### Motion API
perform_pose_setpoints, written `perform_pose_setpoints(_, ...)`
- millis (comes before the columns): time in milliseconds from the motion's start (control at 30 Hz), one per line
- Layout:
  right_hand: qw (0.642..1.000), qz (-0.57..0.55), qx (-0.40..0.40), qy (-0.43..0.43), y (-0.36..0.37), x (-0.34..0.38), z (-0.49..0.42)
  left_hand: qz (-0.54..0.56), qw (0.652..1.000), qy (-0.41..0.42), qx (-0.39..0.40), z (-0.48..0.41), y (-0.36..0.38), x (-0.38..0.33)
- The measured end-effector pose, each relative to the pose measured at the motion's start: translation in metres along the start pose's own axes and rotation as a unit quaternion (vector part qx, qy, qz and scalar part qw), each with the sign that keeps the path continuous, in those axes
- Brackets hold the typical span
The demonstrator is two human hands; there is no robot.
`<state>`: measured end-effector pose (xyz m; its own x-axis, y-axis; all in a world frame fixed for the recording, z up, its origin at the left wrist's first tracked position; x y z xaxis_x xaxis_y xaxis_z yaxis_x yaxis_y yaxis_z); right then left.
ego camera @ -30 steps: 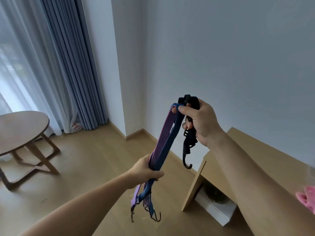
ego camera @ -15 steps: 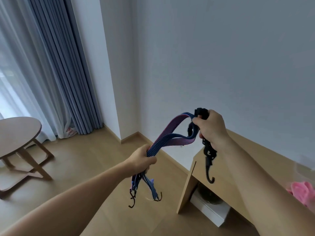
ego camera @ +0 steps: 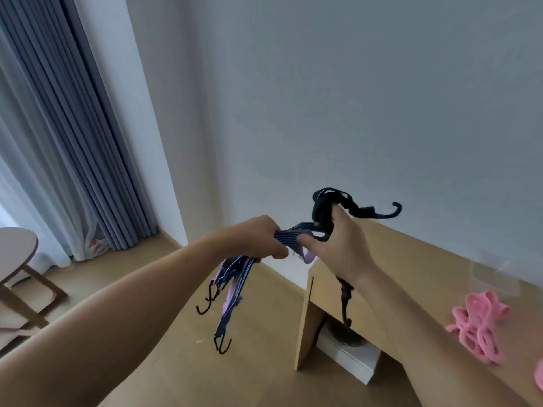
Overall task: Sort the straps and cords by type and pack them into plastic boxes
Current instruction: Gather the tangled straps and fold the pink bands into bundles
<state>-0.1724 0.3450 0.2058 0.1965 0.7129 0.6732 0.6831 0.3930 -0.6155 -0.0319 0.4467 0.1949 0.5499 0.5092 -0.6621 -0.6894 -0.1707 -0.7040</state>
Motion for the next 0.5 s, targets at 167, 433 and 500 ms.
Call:
perform_pose_setpoints(167, 0.970, -0.195, 0.112, 0.092, 0.023, -0.030, 0.027, 0.068, 0.992, 0.091, 0.060, -0.002, -0.003, -0.041)
perform_pose_setpoints(433, 0.985, -0.123, -0.057, 0.109, -0.004, -0.036, 0.016, 0.211, 0.951, 0.137, 0.181, -0.026, 0.015, -0.060)
perform_pose_setpoints(500, 0.980, -0.079, -0.116, 0.141, -0.018, -0.042, 0.016, 0.182, 0.955, 0.154, 0.176, -0.036, 0.008, -0.071)
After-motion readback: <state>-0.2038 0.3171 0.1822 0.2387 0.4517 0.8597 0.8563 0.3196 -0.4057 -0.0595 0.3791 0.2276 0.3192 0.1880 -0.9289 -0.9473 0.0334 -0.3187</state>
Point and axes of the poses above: each hand's wrist, its own z-axis away from the middle knuckle, its own y-axis out of the palm, x = y × z, the point moved 5 cm from there along -z, towards the middle knuckle, and after that the axes turned 6 degrees about z, right-handed, at the moved point
